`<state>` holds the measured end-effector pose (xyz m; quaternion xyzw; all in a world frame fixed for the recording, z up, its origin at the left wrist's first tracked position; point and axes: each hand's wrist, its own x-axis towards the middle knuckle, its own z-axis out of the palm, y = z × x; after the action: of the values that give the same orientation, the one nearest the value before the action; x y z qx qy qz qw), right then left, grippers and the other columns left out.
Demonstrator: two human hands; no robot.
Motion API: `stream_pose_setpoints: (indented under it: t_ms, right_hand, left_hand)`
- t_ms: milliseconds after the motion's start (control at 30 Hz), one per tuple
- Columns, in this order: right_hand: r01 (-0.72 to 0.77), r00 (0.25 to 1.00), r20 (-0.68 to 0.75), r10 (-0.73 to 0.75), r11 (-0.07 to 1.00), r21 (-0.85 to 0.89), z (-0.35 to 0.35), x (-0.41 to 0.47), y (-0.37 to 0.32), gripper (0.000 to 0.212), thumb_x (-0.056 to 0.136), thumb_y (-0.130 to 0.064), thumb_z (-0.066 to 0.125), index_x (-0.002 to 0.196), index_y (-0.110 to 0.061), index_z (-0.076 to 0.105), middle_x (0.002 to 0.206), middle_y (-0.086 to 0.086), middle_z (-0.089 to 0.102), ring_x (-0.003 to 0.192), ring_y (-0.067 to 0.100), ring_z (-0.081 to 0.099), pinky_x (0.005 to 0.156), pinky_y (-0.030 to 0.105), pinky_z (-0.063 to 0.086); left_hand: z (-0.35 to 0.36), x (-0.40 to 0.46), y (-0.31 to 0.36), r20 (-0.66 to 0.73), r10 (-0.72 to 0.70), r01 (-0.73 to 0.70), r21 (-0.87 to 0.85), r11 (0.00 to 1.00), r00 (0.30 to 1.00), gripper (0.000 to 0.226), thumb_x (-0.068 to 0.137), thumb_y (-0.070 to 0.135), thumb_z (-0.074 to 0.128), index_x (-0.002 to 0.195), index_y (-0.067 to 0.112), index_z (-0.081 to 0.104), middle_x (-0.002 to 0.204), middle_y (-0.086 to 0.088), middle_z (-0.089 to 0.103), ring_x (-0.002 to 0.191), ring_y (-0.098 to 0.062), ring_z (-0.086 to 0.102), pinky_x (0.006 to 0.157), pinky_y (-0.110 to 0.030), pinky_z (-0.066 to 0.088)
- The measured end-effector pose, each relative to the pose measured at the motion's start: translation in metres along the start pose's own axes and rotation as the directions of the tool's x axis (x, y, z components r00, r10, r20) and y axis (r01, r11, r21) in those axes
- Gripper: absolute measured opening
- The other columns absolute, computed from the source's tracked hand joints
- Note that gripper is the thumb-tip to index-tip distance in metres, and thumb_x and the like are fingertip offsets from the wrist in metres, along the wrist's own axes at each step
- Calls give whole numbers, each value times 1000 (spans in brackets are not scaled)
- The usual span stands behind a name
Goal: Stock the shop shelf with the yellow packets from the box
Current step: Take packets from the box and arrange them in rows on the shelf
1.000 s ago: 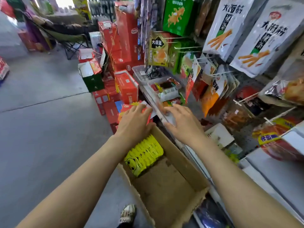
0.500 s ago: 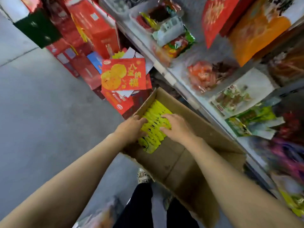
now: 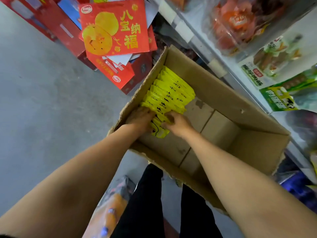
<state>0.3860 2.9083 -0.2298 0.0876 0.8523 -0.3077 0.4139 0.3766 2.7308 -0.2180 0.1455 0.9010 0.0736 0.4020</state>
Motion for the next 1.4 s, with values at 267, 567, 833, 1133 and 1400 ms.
stream_pose_setpoints:
  t_ms: [267, 567, 833, 1133, 1400]
  right_hand:
    - [-30, 999, -31, 32, 999, 42, 22, 13, 4, 44, 83, -45, 74, 122, -25, 65, 114, 2, 70, 105, 22, 65, 86, 31, 51]
    - [-53, 992, -99, 71, 983, 178, 25, 6, 19, 15, 92, -30, 65, 92, -15, 62, 91, 8, 62, 86, 26, 57, 66, 31, 37]
    - [-61, 957, -262, 128, 967, 249, -26, -33, 72, 25, 102, -26, 51, 119, -10, 59, 116, 14, 64, 109, 30, 58, 72, 26, 32]
    - [119, 947, -275, 166, 613, 781, -100, -136, 117, 5, 89, -18, 72, 93, -18, 70, 74, -8, 74, 66, 7, 67, 58, 20, 53]
    - [268, 932, -337, 133, 374, 888, -136, -283, 198, 15, 88, -8, 69, 103, -10, 65, 87, 6, 75, 67, 19, 71, 59, 33, 59]
  left_hand:
    - [16, 6, 7, 43, -129, 122, 128, 984, 991, 36, 97, 32, 47, 131, 26, 53, 144, -6, 42, 138, -28, 29, 111, -38, 22]
    - [16, 4, 6, 70, 22, -31, 126, 992, 997, 27, 90, 29, 60, 116, 23, 65, 138, -2, 45, 135, -27, 32, 107, -37, 30]
    - [-19, -8, 35, 79, 237, -189, -387, 903, 968, 20, 87, 35, 71, 91, 21, 57, 86, -4, 59, 83, -24, 56, 73, -36, 43]
    - [-60, -69, 122, 132, 185, -31, -730, 683, 974, 41, 79, 59, 67, 100, 24, 73, 97, 5, 76, 93, -14, 71, 94, -44, 53]
    - [-72, -153, 265, 223, 365, -91, -734, 673, 904, 32, 85, 19, 72, 116, 19, 63, 100, 3, 75, 90, -14, 72, 78, -29, 57]
